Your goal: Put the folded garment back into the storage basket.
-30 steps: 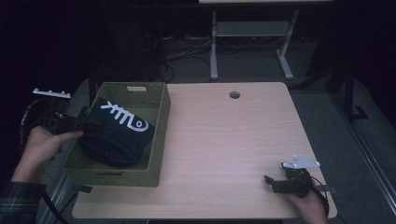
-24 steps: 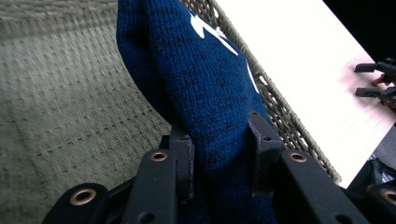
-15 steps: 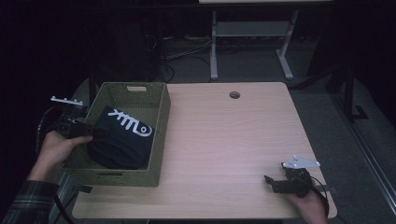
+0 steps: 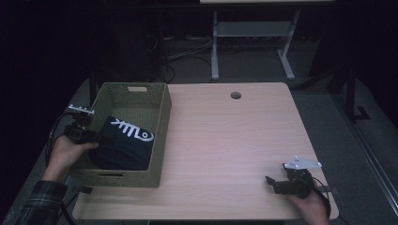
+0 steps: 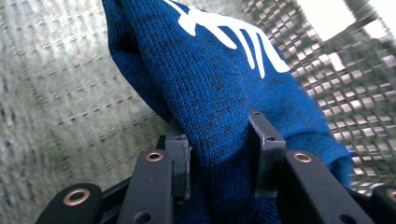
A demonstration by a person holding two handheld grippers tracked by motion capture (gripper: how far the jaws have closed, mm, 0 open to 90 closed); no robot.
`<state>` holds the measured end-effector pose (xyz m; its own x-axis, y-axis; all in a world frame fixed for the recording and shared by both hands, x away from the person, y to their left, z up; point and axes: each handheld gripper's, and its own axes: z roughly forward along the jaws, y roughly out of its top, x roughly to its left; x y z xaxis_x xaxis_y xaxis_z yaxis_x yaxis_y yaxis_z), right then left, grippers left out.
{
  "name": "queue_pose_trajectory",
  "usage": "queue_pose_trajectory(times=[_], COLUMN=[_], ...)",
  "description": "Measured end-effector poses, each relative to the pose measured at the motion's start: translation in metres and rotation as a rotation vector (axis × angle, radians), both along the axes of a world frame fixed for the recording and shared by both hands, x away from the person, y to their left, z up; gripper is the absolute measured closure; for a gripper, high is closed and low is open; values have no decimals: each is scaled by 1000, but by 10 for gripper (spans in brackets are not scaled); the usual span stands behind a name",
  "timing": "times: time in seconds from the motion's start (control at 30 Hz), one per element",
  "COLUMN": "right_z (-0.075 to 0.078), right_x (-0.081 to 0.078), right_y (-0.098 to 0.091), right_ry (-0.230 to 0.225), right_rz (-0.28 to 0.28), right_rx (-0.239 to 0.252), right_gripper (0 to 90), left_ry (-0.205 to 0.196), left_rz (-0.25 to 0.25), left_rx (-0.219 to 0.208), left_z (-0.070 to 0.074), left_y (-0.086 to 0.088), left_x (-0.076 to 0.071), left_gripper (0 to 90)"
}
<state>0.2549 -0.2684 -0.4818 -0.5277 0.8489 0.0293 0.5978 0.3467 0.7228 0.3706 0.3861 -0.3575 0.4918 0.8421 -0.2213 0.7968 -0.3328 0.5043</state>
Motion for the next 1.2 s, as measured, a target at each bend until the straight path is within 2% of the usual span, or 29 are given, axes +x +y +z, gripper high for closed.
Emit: queue_pose_trajectory(times=[0.03,0.23,0.3,0.6,0.8,0.9,1.2], right_z=[0,0,0,0,0,0,0], right_x=[0,0,0,0,0,0,0], right_y=[0,0,0,0,0,0,0], right_ry=[0,0,0,0,0,0,0], right_rz=[0,0,0,1,0,0,0], right_rx=[0,0,0,-1,0,0,0], right_gripper=[137,137,136,137,137,137,136], left_ry=[2,9,15,-5,-37,-51,-121], left_rz=[-2,18,27,83,101,98,83], left_rx=[21,85,99,151,145,133,64], left_z=[-1,-9,-10,-9,-3,0,14], left_y=[0,0,0,3,7,5,-11], left_x=[0,3,3,2,-2,-4,-8], left_gripper=[649,610,579,390,295,281,261])
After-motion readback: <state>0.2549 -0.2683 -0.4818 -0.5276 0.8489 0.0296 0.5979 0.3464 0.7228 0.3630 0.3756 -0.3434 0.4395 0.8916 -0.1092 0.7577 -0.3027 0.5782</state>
